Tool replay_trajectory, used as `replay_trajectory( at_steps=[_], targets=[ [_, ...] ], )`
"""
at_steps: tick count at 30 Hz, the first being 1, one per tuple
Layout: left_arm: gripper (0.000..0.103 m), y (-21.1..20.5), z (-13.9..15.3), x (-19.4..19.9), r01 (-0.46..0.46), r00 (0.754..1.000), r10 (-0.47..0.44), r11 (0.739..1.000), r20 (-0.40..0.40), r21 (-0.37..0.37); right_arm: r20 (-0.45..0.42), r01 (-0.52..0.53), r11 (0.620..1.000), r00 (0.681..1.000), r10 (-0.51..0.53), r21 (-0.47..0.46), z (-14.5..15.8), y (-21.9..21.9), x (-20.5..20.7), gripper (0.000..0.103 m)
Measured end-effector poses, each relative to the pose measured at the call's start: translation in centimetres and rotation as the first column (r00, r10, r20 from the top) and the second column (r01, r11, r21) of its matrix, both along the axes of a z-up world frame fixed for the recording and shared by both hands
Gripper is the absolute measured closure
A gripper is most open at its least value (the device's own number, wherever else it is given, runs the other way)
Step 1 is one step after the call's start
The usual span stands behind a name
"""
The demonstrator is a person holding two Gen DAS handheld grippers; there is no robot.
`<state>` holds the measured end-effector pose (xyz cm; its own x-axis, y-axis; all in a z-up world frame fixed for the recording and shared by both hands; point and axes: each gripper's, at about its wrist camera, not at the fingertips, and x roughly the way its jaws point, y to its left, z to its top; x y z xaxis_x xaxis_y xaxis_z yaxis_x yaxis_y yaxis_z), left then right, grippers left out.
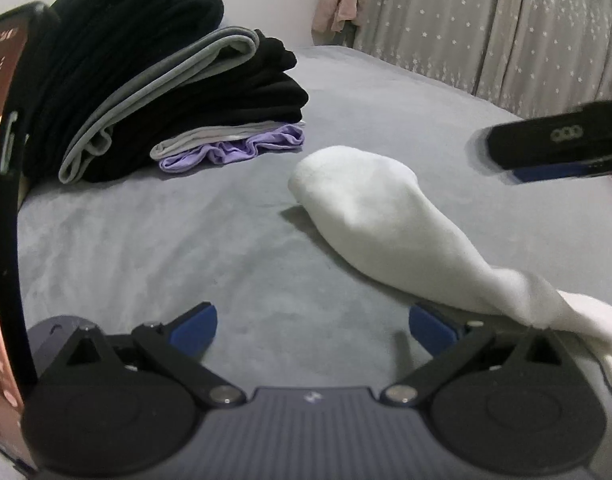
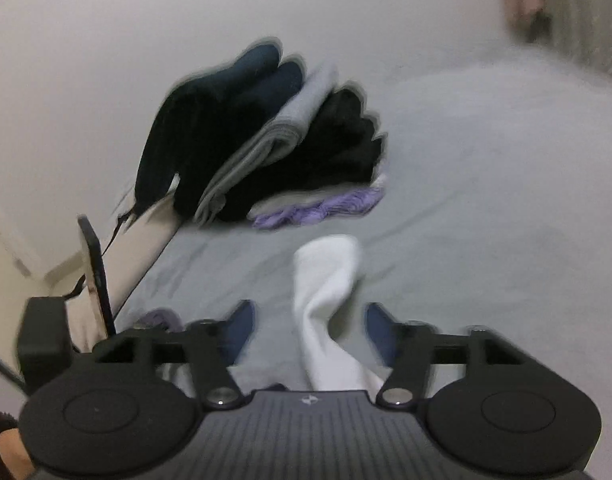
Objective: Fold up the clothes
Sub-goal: 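Pull the folded sleeve end with the right gripper toward the clothes stack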
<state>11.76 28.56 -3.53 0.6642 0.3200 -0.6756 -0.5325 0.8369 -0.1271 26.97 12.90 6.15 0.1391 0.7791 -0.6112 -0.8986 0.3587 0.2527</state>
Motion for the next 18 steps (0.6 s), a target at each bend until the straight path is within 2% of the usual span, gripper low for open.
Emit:
replay_trajectory(
  at_steps=[3,6,12,13,15,16,18],
  targets=[
    [0.000,-0.1,0.1,-0.1,0.001,1.000,-0.001,1.000,0.006,-0.011,0.048,0.111,0.993,0.993,-0.109,-0.036,0.6,-3.6,0.3,0.036],
    [0.000,-0.2,0.2,-0.2,-0.002,1.000,0.003,1.000,0.016,-0.029,0.109,0.216,0.972,0.973,-0.206,-0.095,0.0,-7.2,0.5,0.036],
    [0.000,-0.6,0.2,-0.1,0.001,1.000,-0.001,1.000,0.008,-0.024,0.101,0.245,0.940,0.969,-0.227,-0.237,-3.5,-8.6,1.4,0.037],
    [0.000,-0.6,0.2,-0.1,0.001,1.000,-0.001,1.000,0.006,-0.022,0.094,0.243,0.937,0.970,-0.226,-0.252,-4.1,-8.6,1.5,0.042],
    [0.000,-0.7,0.1,0.0,0.003,1.000,-0.003,1.000,0.003,-0.018,0.080,0.236,0.932,0.972,-0.222,-0.276,-5.4,-8.4,1.7,0.069],
    [0.000,-0.8,0.1,0.0,0.004,1.000,-0.004,1.000,0.002,-0.015,0.073,0.233,0.929,0.973,-0.221,-0.288,-6.1,-8.4,1.9,0.094],
    [0.000,-0.8,0.1,0.0,0.006,1.000,-0.006,1.000,0.001,-0.013,0.095,0.255,0.930,0.967,-0.238,-0.263,-6.2,-8.9,1.8,0.100]
  ],
)
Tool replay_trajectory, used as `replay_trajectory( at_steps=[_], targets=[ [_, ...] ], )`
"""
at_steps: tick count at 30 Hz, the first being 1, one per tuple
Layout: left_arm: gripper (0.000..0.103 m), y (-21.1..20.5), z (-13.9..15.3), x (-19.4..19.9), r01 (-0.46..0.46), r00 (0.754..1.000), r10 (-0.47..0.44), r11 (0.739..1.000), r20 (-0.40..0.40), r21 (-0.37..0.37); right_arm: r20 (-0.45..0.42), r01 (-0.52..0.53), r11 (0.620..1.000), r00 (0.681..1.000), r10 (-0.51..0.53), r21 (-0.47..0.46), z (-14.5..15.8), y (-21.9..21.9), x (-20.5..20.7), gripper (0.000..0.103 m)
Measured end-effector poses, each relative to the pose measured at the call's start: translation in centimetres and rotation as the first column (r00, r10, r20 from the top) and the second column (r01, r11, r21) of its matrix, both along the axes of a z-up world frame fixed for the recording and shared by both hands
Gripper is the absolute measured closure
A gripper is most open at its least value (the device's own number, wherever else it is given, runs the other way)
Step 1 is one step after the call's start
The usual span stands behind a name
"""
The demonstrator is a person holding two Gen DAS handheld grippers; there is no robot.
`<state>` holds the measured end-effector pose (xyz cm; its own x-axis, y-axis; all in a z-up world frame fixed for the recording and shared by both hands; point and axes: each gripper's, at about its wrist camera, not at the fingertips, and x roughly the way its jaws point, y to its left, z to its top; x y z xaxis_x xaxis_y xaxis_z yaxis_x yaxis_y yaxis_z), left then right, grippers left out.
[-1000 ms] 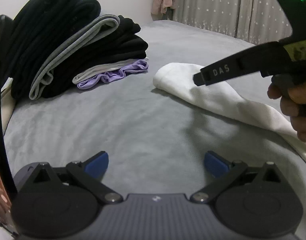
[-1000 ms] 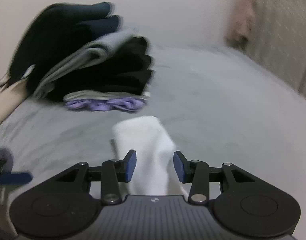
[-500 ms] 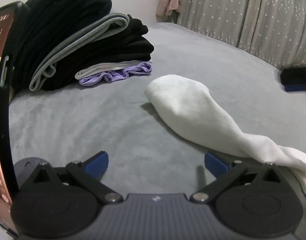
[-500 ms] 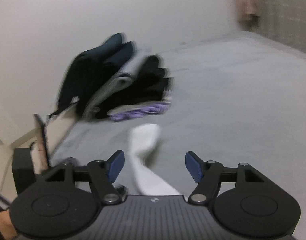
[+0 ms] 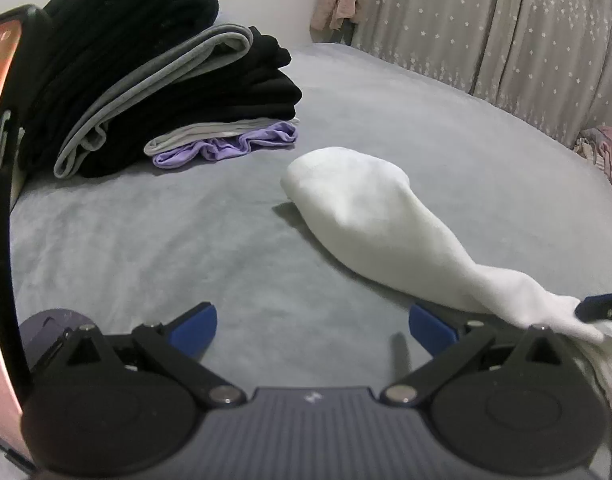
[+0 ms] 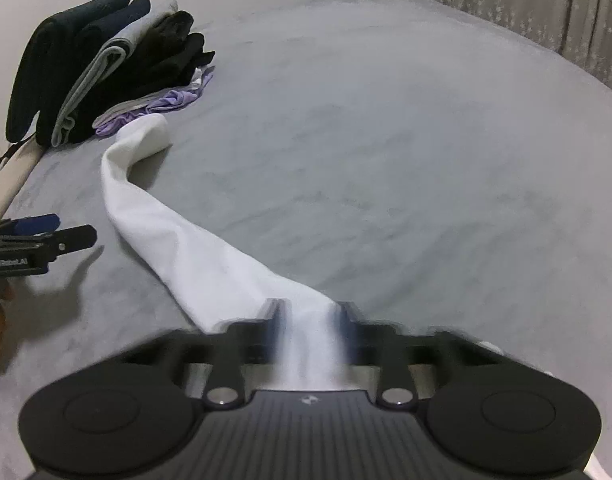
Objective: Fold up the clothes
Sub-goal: 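Pull the folded sleeve end with the right gripper toward the clothes stack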
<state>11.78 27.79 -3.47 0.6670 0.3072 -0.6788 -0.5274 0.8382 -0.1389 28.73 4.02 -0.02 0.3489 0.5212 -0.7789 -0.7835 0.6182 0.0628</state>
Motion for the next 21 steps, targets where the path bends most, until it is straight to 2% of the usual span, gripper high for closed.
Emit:
replay_trajectory(
  at_steps=[2,5,6,9,11,12,15,16,17,18,21],
  targets=[
    [0.000,0.1,0.0,-0.1,-0.002,1.000,0.002,1.000,0.005,-0.006,0.078,0.085,0.993,0.993,-0.092,0.085,0.8,-1.2,0.0,0.103],
    [0.000,0.2,0.1,-0.1,-0.006,1.000,0.006,1.000,0.009,-0.014,0.172,0.239,0.966,0.952,-0.253,0.096,0.8,-2.1,0.6,0.103],
    [0.000,0.2,0.1,-0.1,-0.007,1.000,0.007,1.000,0.010,-0.014,0.189,0.259,0.962,0.944,-0.272,0.091,0.8,-2.1,0.7,0.103],
    [0.000,0.2,0.2,-0.2,-0.012,1.000,0.012,1.000,0.013,-0.018,0.209,0.237,0.968,0.946,-0.249,0.081,0.6,-2.0,0.3,0.103],
    [0.000,0.3,0.2,-0.2,-0.017,1.000,0.018,1.000,0.017,-0.022,0.216,0.115,0.984,0.966,-0.142,0.135,1.4,-2.3,-1.8,0.102],
    [0.000,0.4,0.2,-0.3,-0.022,1.000,0.023,0.999,0.018,-0.023,0.236,0.065,0.990,0.967,-0.094,0.128,1.5,-2.1,-2.9,0.102],
    [0.000,0.5,0.3,-0.4,-0.033,0.999,0.034,0.999,0.021,-0.027,0.309,-0.075,0.995,0.950,0.051,0.067,1.4,-1.1,-6.1,0.096],
    [0.000,0.5,0.4,-0.5,-0.037,0.999,0.038,0.999,0.022,-0.027,0.323,-0.112,0.993,0.942,0.092,0.042,1.1,-0.6,-6.8,0.088],
    [0.000,0.5,0.4,-0.5,-0.041,0.999,0.041,0.999,0.022,-0.026,0.342,-0.163,0.987,0.927,0.152,0.006,0.8,0.2,-7.9,0.075],
    [0.000,0.5,0.4,-0.5,-0.044,0.999,0.044,0.999,0.023,-0.024,0.366,-0.207,0.978,0.908,0.205,-0.033,0.3,1.1,-8.7,0.069],
    [0.000,0.4,0.5,-0.5,-0.046,0.999,0.046,0.999,0.022,-0.017,0.432,-0.294,0.946,0.841,0.325,-0.139,-1.3,3.5,-10.5,0.066]
  ],
)
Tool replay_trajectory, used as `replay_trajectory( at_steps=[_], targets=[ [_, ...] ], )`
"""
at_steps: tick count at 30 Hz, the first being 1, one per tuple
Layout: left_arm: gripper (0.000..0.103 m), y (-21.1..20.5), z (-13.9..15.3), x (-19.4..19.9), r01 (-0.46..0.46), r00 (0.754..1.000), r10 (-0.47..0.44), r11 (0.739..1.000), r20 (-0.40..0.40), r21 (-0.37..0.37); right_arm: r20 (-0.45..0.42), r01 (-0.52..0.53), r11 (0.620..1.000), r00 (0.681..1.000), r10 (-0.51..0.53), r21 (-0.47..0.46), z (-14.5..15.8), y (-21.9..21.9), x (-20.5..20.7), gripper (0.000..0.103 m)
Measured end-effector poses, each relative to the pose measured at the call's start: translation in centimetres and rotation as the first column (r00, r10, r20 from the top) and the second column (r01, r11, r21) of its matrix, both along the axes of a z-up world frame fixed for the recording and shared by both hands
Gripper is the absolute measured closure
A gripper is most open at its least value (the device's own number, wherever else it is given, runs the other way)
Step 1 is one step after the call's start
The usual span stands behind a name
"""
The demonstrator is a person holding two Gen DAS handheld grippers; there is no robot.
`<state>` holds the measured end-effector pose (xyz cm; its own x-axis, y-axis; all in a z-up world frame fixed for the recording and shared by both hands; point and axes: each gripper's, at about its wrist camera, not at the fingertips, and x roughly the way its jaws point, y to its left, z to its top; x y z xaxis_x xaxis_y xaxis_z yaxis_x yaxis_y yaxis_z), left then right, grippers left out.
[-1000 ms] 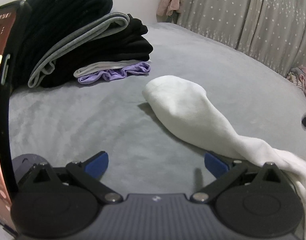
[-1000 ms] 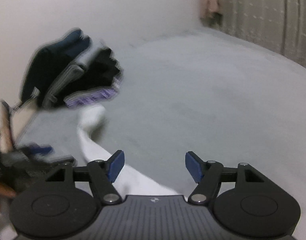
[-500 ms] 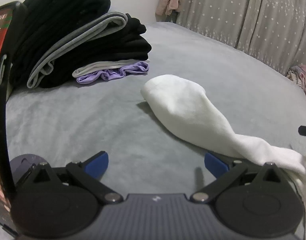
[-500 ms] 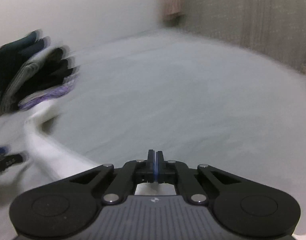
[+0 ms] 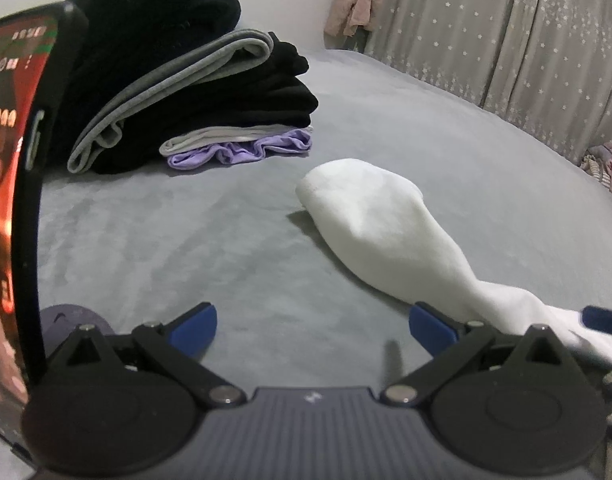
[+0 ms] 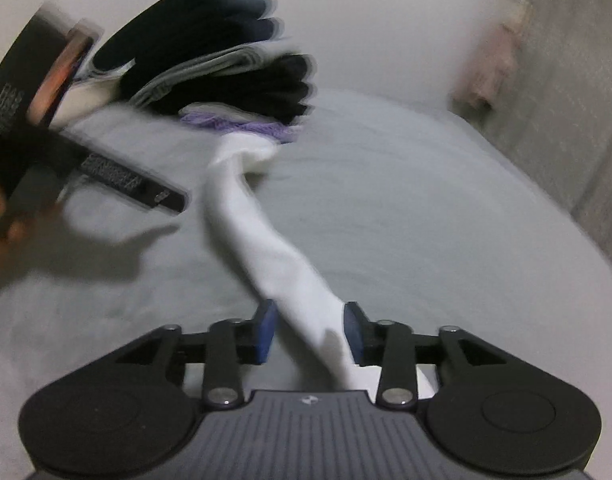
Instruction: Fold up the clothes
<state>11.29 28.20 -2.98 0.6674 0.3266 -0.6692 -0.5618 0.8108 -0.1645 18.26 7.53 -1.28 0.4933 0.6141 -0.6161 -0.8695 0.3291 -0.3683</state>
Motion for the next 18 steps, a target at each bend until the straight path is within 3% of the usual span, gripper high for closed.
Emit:
replay_trajectory(
  at_steps=[5,8,9,10,11,12,14,15,17,18],
  targets=[
    [0.000,0.1,0.0,0.0,-0.002,1.000,0.002,1.000,0.000,0.014,0.205,-0.120,0.990,0.970,0.133,-0.071,-1.7,3.3,-1.6,0.068],
    [0.000,0.2,0.0,0.0,-0.006,1.000,0.006,1.000,0.003,0.009,0.266,-0.178,0.979,0.944,0.197,-0.095,-2.3,5.1,-2.0,0.070],
    [0.000,0.3,0.0,0.0,-0.006,1.000,0.006,1.000,0.003,0.008,0.270,-0.189,0.977,0.940,0.209,-0.098,-2.3,5.7,-1.9,0.075],
    [0.000,0.2,0.0,0.0,-0.005,1.000,0.005,1.000,0.001,0.008,0.264,-0.197,0.975,0.940,0.217,-0.099,-2.2,6.1,-1.5,0.092],
    [0.000,0.2,-0.1,0.0,-0.004,1.000,0.004,1.000,-0.001,0.009,0.239,-0.189,0.978,0.949,0.205,-0.086,-2.0,6.5,-1.0,0.097],
    [0.000,0.2,-0.1,0.1,-0.004,1.000,0.004,1.000,-0.002,0.008,0.203,-0.170,0.984,0.963,0.179,-0.060,-1.7,6.9,-0.4,0.097],
    [0.000,0.2,-0.1,0.0,-0.003,1.000,0.003,1.000,-0.003,0.003,-0.008,-0.028,0.991,1.000,0.030,0.127,0.1,6.7,3.3,0.098],
    [0.000,0.2,-0.2,0.0,-0.002,1.000,0.002,1.000,-0.002,0.001,-0.110,0.054,0.978,0.993,-0.032,0.201,0.7,6.3,5.1,0.098],
    [0.000,0.1,-0.2,0.1,0.000,1.000,0.000,1.000,-0.003,0.000,-0.351,0.228,0.933,0.928,-0.122,0.279,1.0,4.9,9.2,0.098],
    [0.000,0.0,-0.2,0.1,0.001,1.000,-0.001,1.000,-0.004,0.000,-0.482,0.336,0.897,0.860,-0.167,0.288,0.6,4.0,11.7,0.096]
  ],
)
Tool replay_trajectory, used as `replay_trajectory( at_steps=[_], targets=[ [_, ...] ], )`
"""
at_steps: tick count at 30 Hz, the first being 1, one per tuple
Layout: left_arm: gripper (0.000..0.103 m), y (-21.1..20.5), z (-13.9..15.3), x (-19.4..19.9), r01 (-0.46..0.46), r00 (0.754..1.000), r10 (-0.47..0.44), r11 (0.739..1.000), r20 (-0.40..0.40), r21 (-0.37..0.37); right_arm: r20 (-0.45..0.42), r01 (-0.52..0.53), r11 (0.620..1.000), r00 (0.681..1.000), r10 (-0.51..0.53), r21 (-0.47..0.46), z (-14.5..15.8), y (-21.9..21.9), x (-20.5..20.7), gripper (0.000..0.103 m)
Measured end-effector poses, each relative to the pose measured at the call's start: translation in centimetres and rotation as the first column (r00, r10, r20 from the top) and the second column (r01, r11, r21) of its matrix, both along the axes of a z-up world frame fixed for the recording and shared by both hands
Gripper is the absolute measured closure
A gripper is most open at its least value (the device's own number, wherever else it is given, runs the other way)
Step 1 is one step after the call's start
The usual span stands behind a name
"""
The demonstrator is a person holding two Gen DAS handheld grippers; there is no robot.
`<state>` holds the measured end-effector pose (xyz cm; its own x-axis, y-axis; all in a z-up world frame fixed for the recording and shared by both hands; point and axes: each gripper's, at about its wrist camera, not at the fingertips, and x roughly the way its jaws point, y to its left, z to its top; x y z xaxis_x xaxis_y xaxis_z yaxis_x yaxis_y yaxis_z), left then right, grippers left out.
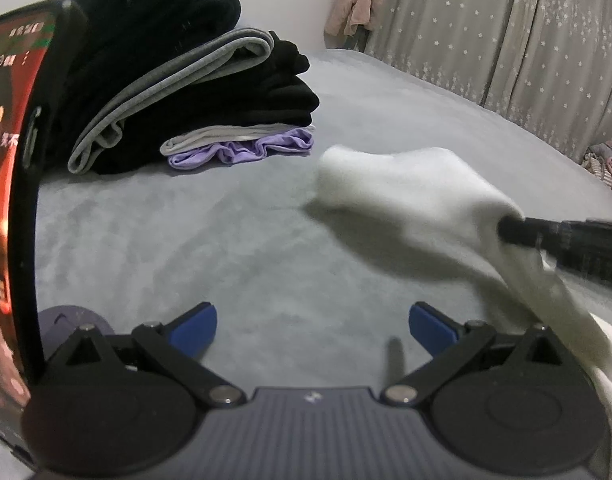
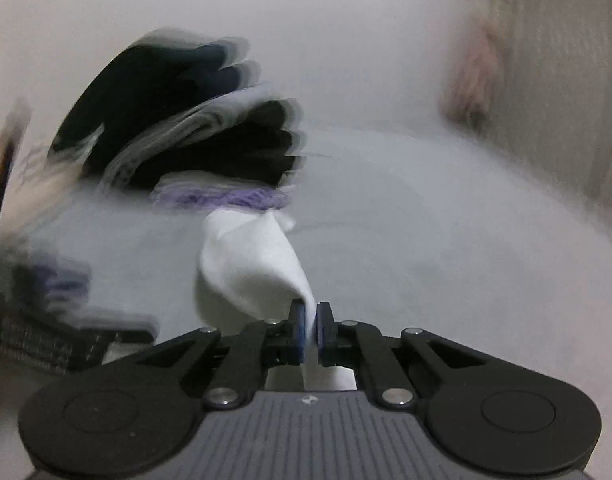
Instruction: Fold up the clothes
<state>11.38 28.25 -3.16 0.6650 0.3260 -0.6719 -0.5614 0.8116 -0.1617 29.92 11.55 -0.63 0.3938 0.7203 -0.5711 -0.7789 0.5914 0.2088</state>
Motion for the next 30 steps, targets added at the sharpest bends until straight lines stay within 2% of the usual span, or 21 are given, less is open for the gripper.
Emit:
replay_trajectory(
  at_steps=[1,2,4,6,10,12,14,16,18,20,22,24,27,30],
  targets=[
    [0.000,-0.1,0.0,0.0,0.001,1.000,-0.001,1.000,-0.001,0.000,-0.089,0.057,0.998,0.994,-0.055,0.023,-0.4,-0.7,1.7,0.091],
    [0.000,-0.1,0.0,0.0,0.002,1.000,-0.002,1.000,-0.001,0.000,-0.118,0.102,0.995,0.988,-0.099,0.019,-0.6,-1.3,2.5,0.084],
    [0.000,-0.1,0.0,0.0,0.002,1.000,-0.002,1.000,-0.001,0.000,-0.151,0.207,0.978,0.967,-0.205,-0.002,-1.3,-2.6,4.1,0.083],
    [0.000,-0.1,0.0,0.0,0.000,1.000,0.000,1.000,0.001,-0.004,-0.091,0.254,0.967,0.963,-0.256,-0.030,-1.2,-3.1,4.1,0.083],
    [0.000,-0.1,0.0,-0.1,-0.010,1.000,0.011,1.000,0.004,-0.008,0.123,0.173,0.980,0.979,-0.160,-0.100,-0.1,-2.1,0.3,0.083],
    [0.000,-0.1,0.1,-0.1,-0.017,1.000,0.017,1.000,0.007,-0.009,0.200,0.110,0.986,0.976,-0.083,-0.125,0.2,-1.4,-1.6,0.083],
    [0.000,-0.2,0.1,-0.2,-0.018,1.000,0.018,1.000,0.007,-0.007,0.279,0.039,0.982,0.960,0.013,-0.182,0.3,0.1,-3.4,0.083],
    [0.000,-0.2,0.1,-0.1,-0.016,1.000,0.016,1.000,0.006,-0.005,0.325,-0.006,0.969,0.942,0.089,-0.249,-0.3,2.0,-4.4,0.083],
    [0.000,-0.2,0.1,-0.1,-0.014,1.000,0.014,1.000,0.007,-0.006,0.337,-0.017,0.956,0.934,0.119,-0.292,-1.1,3.3,-4.8,0.083],
    [0.000,-0.1,0.2,-0.2,-0.011,1.000,0.011,1.000,0.013,-0.006,0.361,0.011,0.930,0.923,0.132,-0.367,-2.6,5.0,-4.8,0.083],
    [0.000,0.0,0.4,-0.3,-0.013,1.000,0.013,1.000,0.026,-0.012,0.380,0.036,0.915,0.916,0.130,-0.401,-3.8,5.8,-4.4,0.083],
    [0.000,0.4,0.7,-0.6,-0.016,0.998,0.017,0.999,0.054,-0.033,0.369,0.041,0.929,0.923,0.105,-0.368,-3.7,5.6,-4.3,0.090],
    [0.000,1.2,1.4,-1.6,-0.013,0.990,0.029,0.994,0.141,-0.107,0.290,-0.017,0.976,0.954,0.081,-0.215,-2.0,4.4,-5.0,0.093],
    [0.000,1.4,1.8,-2.0,-0.001,0.983,0.028,0.989,0.182,-0.150,0.243,-0.088,0.984,0.962,0.125,-0.157,-0.5,3.2,-6.3,0.094]
  ],
)
